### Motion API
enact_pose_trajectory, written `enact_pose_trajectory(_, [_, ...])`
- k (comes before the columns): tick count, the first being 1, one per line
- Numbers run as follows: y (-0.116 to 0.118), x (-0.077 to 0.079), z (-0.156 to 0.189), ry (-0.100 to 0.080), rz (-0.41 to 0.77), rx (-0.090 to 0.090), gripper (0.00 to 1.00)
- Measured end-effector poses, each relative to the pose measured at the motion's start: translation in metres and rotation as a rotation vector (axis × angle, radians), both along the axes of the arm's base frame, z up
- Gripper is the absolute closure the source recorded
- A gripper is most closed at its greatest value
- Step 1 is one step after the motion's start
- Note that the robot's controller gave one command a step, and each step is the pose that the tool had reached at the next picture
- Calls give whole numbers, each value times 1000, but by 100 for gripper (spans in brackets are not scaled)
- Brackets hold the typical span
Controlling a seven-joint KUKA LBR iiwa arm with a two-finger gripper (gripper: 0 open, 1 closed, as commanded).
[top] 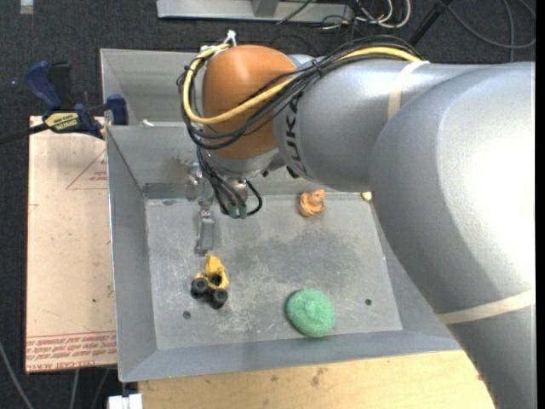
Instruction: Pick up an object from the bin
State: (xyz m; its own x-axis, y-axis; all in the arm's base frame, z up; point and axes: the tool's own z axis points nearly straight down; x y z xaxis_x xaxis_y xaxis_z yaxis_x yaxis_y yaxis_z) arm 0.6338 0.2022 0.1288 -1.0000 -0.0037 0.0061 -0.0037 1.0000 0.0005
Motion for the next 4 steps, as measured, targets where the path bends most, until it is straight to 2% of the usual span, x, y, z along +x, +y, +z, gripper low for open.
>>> enact_pose_trajectory(1, [-1,2,5,-7,-3,1,0])
enact_pose_trajectory(2, [-10,-18,-10,-17,72,4,0])
enact_pose_trajectory(3, [-35,-36,-50,2,275,4,0])
enact_pose_trajectory(4, [-72,-75,-56,-8,135,1,0])
